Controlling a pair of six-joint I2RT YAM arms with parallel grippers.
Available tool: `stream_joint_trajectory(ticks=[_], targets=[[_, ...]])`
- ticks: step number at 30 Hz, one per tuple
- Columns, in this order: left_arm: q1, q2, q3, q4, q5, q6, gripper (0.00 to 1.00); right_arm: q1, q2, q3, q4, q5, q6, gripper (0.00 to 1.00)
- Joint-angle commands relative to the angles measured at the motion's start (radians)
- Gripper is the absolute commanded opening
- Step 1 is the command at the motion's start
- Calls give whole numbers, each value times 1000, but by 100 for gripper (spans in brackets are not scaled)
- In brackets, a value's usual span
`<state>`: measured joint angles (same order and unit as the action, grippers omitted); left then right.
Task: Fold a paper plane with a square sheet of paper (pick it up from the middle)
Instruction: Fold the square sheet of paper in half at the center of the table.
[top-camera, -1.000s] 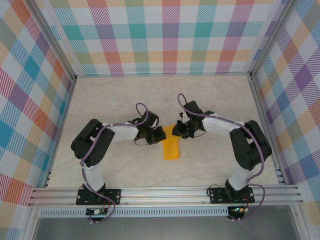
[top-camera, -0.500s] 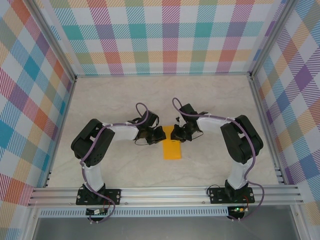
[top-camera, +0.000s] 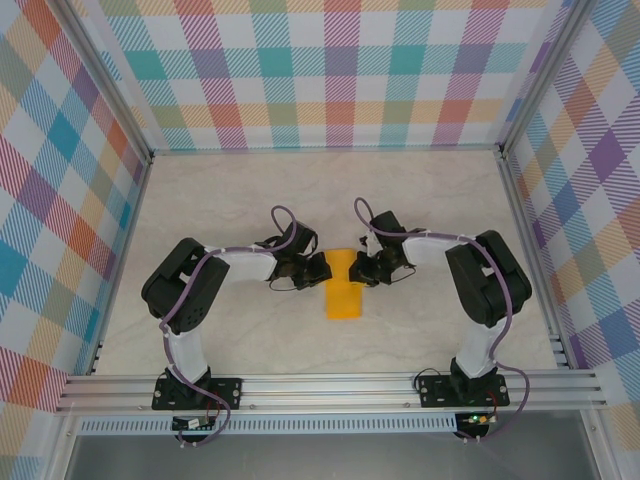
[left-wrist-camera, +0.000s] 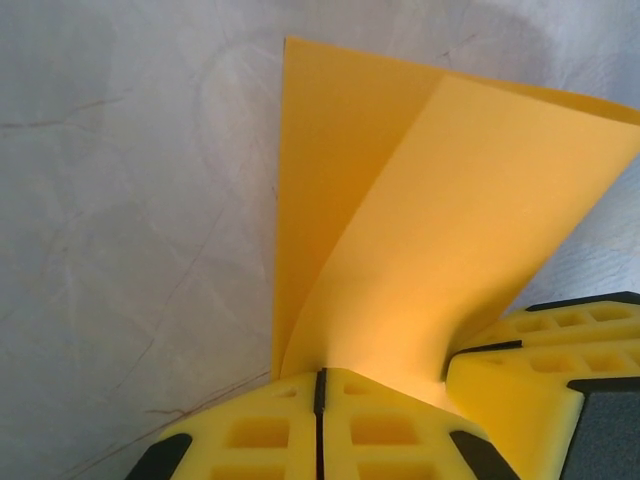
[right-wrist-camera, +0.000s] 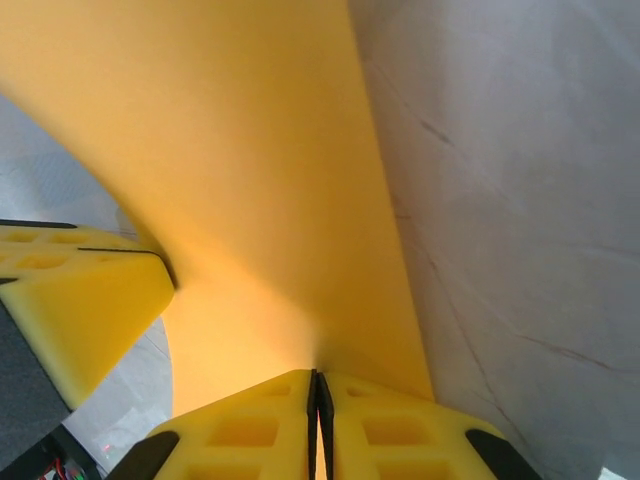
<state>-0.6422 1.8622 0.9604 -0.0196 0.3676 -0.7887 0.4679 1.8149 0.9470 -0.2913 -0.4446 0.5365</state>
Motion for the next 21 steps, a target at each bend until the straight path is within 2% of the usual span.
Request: stream_joint_trajectory(ticks=[1, 5, 9, 16, 21], targets=[[-13, 103, -82, -170, -132, 7, 6, -53, -33, -70, -65, 94, -24, 13], [-13, 106, -86, -160, -124, 9, 5, -71, -109, -76, -63, 98, -20, 13], [-13, 105, -79, -159, -119, 13, 5, -45, -155, -40, -17, 39, 15, 13], [-14, 109, -74, -164, -118, 14, 5, 19, -1, 29, 112, -44, 77, 11], [-14, 110, -69, -176, -121, 16, 5, 13, 55, 38, 172, -27, 97, 8]])
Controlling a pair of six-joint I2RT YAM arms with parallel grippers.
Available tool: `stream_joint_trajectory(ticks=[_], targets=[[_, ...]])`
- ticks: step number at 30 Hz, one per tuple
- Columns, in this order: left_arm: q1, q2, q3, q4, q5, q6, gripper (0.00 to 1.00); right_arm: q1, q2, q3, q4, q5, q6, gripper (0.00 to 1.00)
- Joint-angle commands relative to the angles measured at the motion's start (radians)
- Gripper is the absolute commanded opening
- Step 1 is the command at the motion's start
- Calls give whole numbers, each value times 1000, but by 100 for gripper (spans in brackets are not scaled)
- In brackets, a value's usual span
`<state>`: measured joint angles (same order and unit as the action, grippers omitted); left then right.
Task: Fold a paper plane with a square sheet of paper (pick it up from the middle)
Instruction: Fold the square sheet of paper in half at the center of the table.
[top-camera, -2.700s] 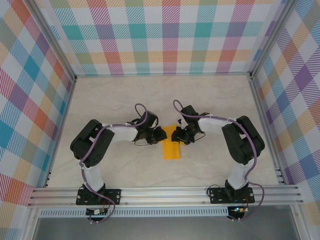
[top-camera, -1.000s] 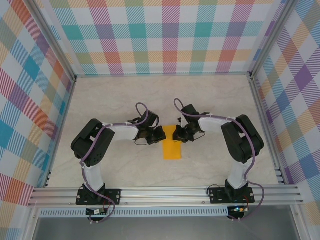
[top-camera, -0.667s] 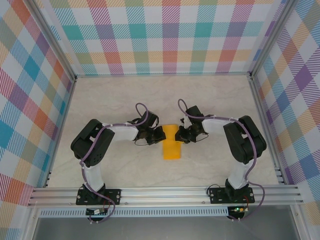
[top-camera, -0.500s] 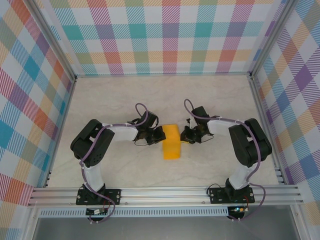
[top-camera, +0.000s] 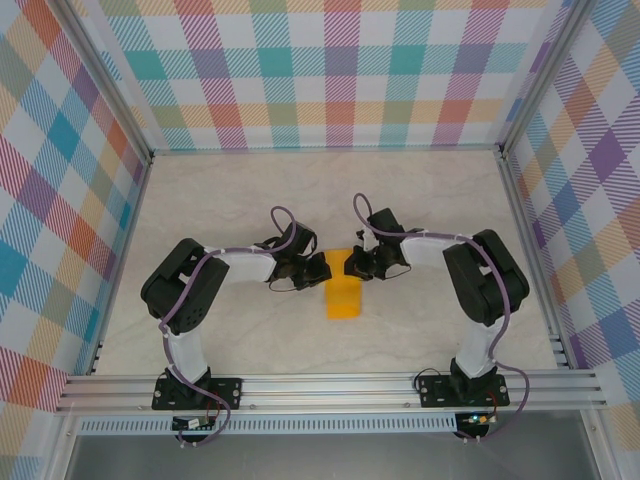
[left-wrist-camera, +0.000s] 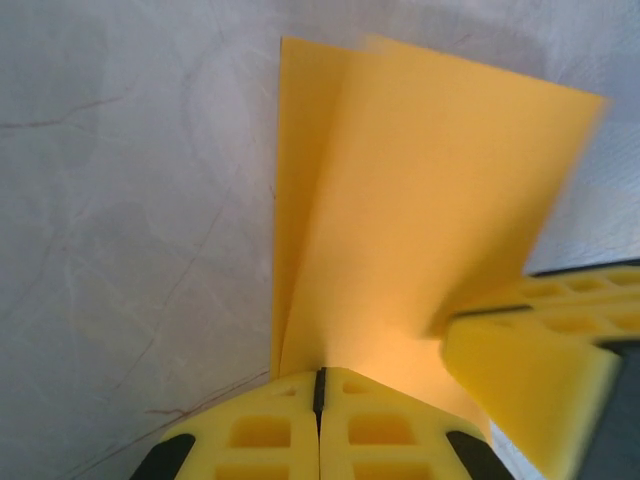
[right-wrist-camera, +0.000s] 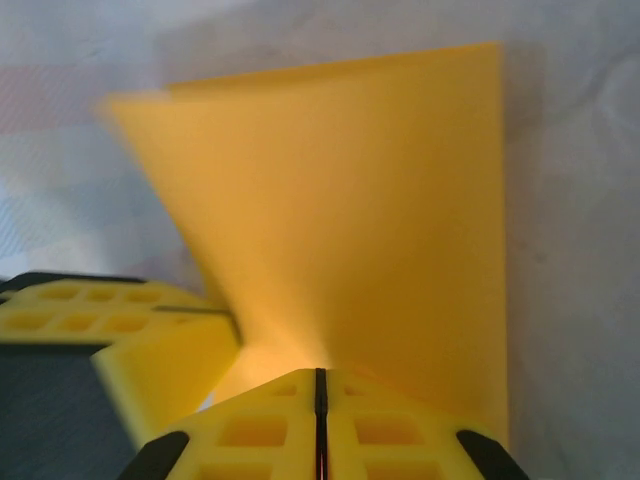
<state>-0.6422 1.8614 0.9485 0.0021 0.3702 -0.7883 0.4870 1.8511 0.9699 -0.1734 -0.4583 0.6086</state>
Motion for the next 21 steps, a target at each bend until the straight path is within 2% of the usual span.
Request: stream_joint_trajectory(ticks=[1, 7, 11, 16, 21], targets=[[-14, 111, -58, -201, -123, 17, 5, -12, 24, 9, 60, 1, 26, 8], [-14, 112, -74, -203, -129, 22, 5, -92, -15, -95, 99, 107, 98, 4], [-14, 120, -84, -199, -126, 23, 4, -94, -86, -113, 91, 168, 109, 4], [-14, 120, -86, -192, -124, 23, 4, -92, -150, -107, 115, 151, 114, 4], [-14, 117, -81, -195, -125, 23, 4, -30, -114, -40, 116, 74, 74, 4]])
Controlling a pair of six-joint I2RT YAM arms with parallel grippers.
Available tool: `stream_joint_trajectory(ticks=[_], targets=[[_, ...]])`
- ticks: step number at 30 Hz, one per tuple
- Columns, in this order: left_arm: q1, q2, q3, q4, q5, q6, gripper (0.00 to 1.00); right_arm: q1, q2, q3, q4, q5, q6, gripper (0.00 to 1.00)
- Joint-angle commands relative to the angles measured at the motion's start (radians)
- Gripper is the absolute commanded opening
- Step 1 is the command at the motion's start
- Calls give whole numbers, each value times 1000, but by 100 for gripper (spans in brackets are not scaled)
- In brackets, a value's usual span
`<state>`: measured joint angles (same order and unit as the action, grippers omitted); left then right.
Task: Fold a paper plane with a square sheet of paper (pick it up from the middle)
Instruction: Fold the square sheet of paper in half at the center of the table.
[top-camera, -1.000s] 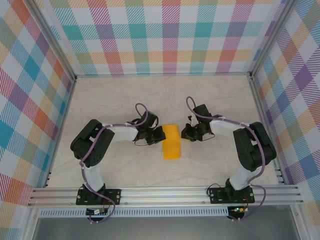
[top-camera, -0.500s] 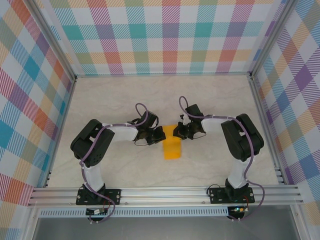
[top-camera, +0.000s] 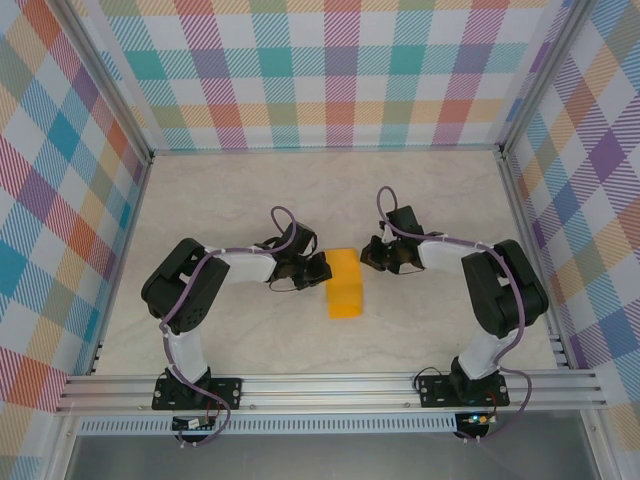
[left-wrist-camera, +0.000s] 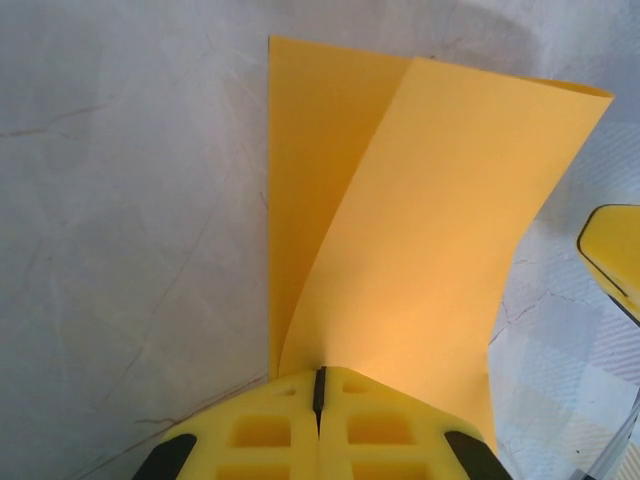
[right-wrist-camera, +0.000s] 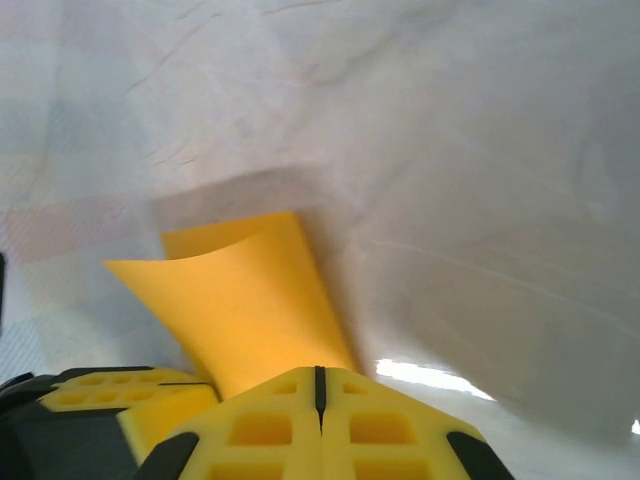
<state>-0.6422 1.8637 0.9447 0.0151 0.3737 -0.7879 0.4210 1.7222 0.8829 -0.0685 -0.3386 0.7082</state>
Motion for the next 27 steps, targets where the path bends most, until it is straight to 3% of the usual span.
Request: stream_joint_trajectory(ticks=[1, 8, 19, 27], targets=[[-14, 115, -78, -208, -128, 23, 4, 42, 39, 63, 11, -66, -23, 4], [-14, 108, -80, -220, -134, 24, 4, 39, 156, 120, 34, -113, -28, 5], [-14, 94, -98, -221, -134, 29, 2, -44, 206, 117, 40, -43, -39, 6], [-14, 78, -106, -216, -134, 30, 1, -70, 108, 119, -17, 41, -58, 5]])
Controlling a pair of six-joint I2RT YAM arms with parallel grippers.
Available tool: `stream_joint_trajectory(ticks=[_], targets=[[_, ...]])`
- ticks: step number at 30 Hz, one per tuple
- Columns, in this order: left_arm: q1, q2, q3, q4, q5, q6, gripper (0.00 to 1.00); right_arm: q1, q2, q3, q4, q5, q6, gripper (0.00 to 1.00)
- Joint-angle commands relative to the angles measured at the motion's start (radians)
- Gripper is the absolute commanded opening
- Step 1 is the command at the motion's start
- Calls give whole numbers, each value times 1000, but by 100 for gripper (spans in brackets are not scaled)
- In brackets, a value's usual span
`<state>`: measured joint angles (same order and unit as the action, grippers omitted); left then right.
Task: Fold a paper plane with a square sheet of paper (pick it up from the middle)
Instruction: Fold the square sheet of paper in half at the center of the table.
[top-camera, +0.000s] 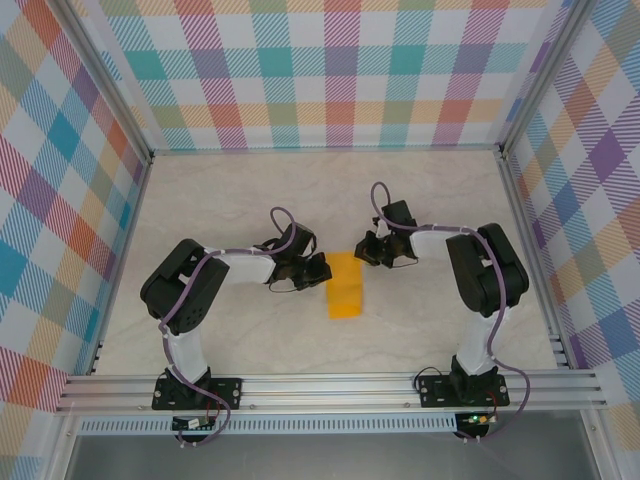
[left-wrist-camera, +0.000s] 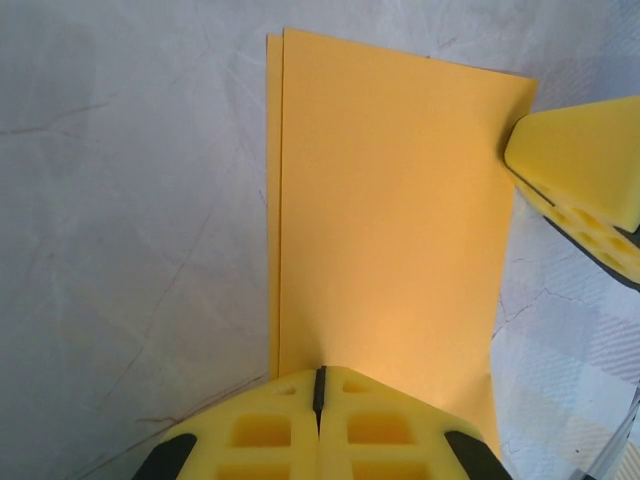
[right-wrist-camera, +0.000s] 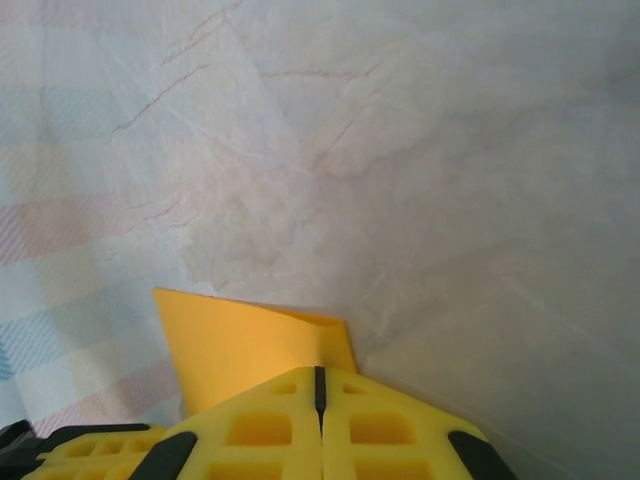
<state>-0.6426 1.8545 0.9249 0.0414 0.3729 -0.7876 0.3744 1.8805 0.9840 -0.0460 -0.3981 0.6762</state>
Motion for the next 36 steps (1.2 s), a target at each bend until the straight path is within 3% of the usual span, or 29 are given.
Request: stream_joint_trajectory(ticks=[1, 8, 13, 23, 27, 36], targets=[[-14, 89, -84, -241, -132, 30, 1, -19, -66, 18, -37, 97, -25, 5], [-14, 92, -78, -238, -132, 29, 1, 70, -29, 51, -19, 36, 6, 5], [-14, 93, -82, -236, -134, 28, 1, 69, 24, 68, -6, 20, 17, 5], [-14, 92, -96, -229, -136, 26, 1, -8, 59, 96, -57, 118, 29, 5], [-14, 92, -99, -226, -134, 25, 1, -25, -7, 92, -79, 150, 36, 5], [-15, 102, -100, -207, -132, 19, 1, 14, -255, -100, -102, -52, 64, 6]])
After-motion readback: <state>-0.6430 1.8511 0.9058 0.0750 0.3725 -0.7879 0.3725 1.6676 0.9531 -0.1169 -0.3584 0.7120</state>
